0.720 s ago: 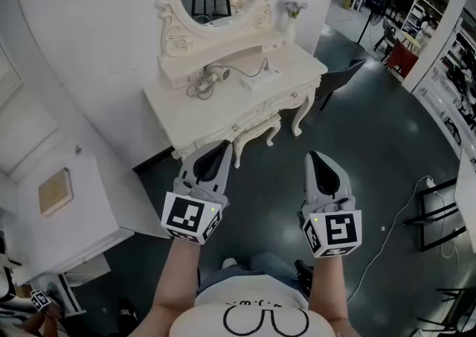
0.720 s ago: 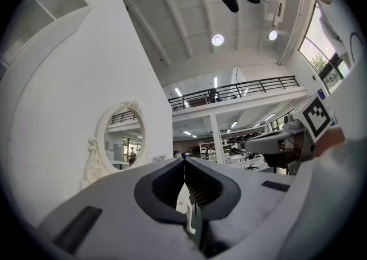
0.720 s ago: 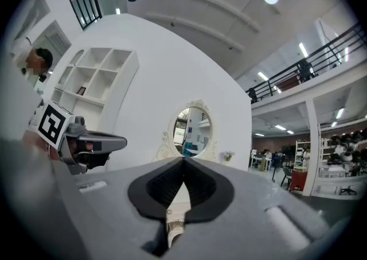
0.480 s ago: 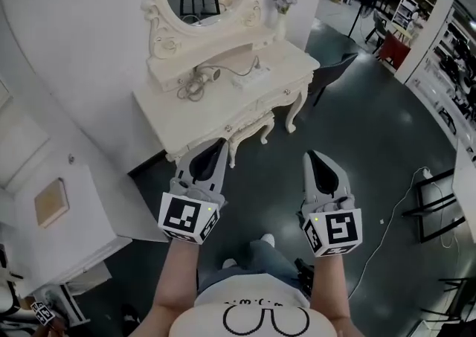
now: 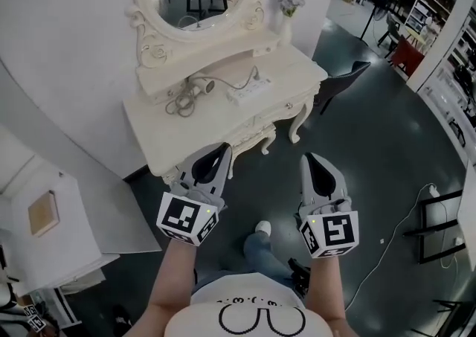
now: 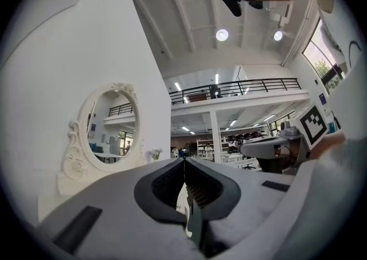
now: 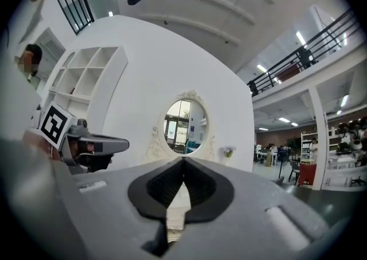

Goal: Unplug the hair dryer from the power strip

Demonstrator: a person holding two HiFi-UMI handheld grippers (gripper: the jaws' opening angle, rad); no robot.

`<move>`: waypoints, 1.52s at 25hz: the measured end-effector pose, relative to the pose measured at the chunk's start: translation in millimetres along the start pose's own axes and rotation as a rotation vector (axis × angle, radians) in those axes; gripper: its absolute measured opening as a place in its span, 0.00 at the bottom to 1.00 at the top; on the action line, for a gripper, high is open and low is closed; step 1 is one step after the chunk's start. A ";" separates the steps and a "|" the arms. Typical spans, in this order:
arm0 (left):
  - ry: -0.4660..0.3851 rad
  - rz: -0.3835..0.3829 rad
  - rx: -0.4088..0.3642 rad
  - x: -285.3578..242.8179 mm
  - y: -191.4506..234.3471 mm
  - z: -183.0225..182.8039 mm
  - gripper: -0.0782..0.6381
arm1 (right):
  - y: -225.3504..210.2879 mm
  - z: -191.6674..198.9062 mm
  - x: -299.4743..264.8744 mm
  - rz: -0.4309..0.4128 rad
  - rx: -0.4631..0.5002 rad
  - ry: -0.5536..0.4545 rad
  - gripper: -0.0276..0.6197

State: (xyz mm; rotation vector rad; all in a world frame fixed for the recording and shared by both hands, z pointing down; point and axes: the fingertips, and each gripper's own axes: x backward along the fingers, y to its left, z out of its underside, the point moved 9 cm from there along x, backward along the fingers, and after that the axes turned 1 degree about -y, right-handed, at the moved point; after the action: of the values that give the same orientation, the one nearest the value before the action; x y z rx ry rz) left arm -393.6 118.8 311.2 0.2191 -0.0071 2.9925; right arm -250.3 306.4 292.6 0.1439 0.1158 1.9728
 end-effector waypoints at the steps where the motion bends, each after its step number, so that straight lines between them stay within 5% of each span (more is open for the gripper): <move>1: 0.004 0.000 -0.002 -17.8 2.2 1.7 0.11 | -14.0 2.0 -13.2 -0.009 -0.005 -0.001 0.04; 8: 0.048 -0.048 0.005 -135.6 26.8 11.8 0.11 | -107.5 11.1 -95.8 -0.075 -0.001 -0.011 0.04; 12: -0.019 -0.078 0.011 -181.1 30.5 13.9 0.11 | -143.6 21.6 -129.7 -0.121 0.002 0.007 0.04; 17: -0.063 -0.086 0.050 -219.6 40.8 24.1 0.11 | -171.3 39.9 -169.0 -0.160 -0.022 0.025 0.04; 23: 0.002 -0.141 0.020 -271.3 59.0 48.6 0.11 | -199.5 60.1 -213.2 -0.171 -0.035 0.049 0.04; 38: 0.072 -0.276 0.084 -400.7 138.9 101.0 0.11 | -266.9 103.7 -379.0 -0.317 -0.041 0.110 0.04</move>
State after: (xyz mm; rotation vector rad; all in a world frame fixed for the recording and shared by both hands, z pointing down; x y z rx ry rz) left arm -6.0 -76.3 353.7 0.1099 0.1453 2.7254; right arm 156.3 65.0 337.5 -0.0106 0.1601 1.6652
